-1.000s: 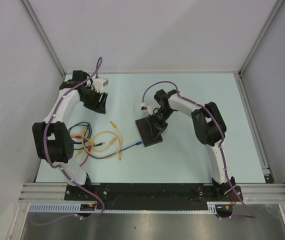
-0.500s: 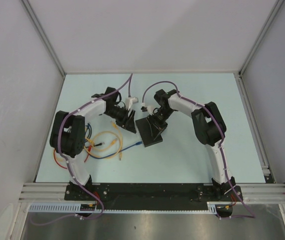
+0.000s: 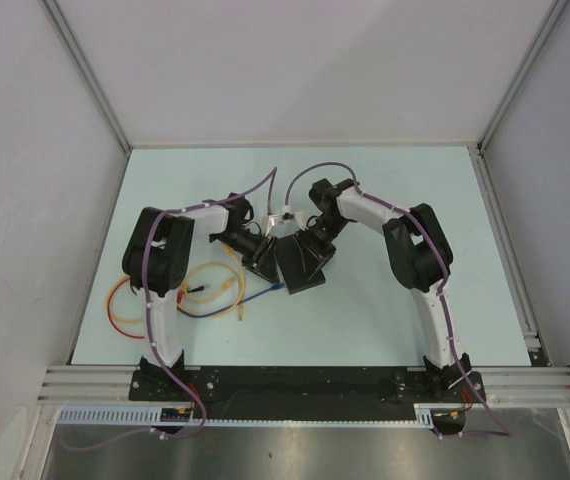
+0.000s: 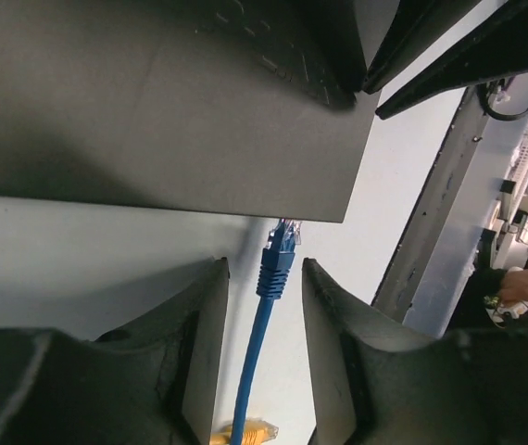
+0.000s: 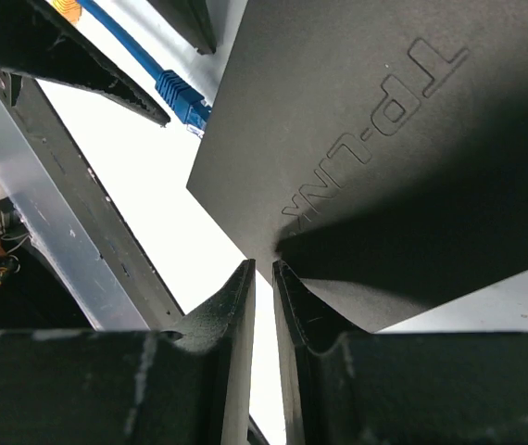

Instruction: Pull the plug from the switch port

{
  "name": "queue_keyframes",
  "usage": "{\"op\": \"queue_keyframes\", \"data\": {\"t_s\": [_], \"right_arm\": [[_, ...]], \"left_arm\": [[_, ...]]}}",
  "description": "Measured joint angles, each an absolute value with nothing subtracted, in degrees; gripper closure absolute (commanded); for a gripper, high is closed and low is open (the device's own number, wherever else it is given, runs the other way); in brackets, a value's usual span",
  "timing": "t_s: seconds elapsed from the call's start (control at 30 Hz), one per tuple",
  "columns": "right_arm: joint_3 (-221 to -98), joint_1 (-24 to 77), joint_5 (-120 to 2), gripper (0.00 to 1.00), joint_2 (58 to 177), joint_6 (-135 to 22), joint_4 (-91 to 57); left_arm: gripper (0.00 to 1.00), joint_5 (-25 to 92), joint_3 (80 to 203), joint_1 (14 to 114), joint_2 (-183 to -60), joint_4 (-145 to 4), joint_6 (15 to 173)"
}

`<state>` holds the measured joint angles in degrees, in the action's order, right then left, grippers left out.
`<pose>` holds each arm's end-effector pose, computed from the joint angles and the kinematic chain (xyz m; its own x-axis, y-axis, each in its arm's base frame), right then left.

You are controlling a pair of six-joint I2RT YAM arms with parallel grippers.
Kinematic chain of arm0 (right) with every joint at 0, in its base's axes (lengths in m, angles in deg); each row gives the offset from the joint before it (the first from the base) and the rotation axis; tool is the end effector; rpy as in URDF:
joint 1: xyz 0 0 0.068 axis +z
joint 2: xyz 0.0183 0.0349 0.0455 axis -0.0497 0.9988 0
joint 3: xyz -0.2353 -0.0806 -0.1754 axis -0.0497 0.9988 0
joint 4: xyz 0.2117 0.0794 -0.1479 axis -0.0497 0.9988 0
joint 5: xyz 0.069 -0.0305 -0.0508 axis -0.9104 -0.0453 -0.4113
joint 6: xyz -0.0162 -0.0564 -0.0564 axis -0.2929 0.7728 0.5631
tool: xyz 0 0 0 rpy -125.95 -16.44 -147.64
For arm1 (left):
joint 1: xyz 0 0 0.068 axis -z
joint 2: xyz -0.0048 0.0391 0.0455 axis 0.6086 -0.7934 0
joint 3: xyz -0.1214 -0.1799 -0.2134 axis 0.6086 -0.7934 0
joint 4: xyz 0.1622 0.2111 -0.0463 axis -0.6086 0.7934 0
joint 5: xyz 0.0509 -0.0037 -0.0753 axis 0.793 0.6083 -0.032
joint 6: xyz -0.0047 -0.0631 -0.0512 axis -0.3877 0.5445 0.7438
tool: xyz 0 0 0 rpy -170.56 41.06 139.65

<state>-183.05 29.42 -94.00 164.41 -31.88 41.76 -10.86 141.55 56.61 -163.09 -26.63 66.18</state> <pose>0.3612 0.2841 0.1490 -0.6782 -0.6990 -0.2267 -0.6486 0.4243 0.6318 0.3441 -0.1789 0.1235 -0.8412 0.4671 -0.2725 0.4901 0.4458 -0.7490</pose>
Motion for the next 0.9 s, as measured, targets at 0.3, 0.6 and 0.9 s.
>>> {"op": "queue_keyframes", "data": {"t_s": [0.3,0.6,0.9], "right_arm": [[-182.74,28.94,-94.15,0.79,164.41,-33.39,41.83],[-182.24,28.37,-94.7,0.79,164.41,-34.52,41.74],[-181.41,27.83,-95.81,0.8,164.41,-35.7,41.52]], "left_arm": [[0.6,-13.14,143.56,56.95,-165.73,-25.32,66.0],[0.66,-14.91,144.17,57.52,-167.15,-25.1,66.68],[0.97,-15.06,143.88,58.53,-167.65,-26.17,68.52]]}}
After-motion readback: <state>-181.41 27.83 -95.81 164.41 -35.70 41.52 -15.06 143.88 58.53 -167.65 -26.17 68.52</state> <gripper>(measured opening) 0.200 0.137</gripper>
